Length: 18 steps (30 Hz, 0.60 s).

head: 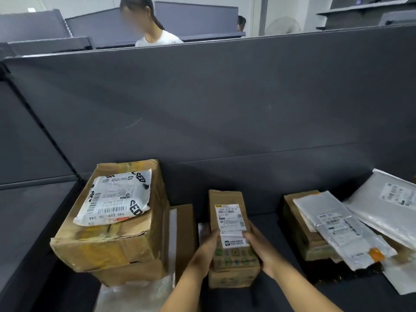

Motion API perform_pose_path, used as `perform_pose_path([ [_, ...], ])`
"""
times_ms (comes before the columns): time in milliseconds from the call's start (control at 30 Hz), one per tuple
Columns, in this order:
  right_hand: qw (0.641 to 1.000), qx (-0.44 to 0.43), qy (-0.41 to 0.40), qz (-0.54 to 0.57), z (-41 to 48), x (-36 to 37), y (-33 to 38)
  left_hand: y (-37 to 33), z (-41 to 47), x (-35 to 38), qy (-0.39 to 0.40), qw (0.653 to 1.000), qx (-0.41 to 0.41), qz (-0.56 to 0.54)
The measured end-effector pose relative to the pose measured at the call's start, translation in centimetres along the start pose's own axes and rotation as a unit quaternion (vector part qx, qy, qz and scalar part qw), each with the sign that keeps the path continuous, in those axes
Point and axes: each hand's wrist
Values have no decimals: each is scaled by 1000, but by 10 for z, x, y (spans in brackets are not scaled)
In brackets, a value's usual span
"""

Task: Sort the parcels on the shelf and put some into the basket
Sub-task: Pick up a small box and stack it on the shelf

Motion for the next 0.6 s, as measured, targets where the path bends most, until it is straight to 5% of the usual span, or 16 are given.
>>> perform_pose_path([
  [133,1000,11,12,-10,25,14,-16,13,7,-14,-69,995,-17,65],
  [233,999,9,25,-45,38,22,-28,23,5,-16,-89,971,-2,221],
  [333,997,13,15,-76,46,24,-38,32,14,-15,-85,892,59,440],
  [433,994,8,22,-103,46,25,-39,38,18,-9,-61,833,56,547],
  [533,990,2,35,-133,46,27,-34,36,16,-6,-58,821,40,567],
  [600,987,6,37,-159,46,29,-32,35,14,-6,-161,754,128,624],
])
Point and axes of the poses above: each hand's wrist, its own z-axis towards the middle knuckle, its own x-axis out of the palm, y = z × x, and after that the axes turned 3 degrees about y, right-handed
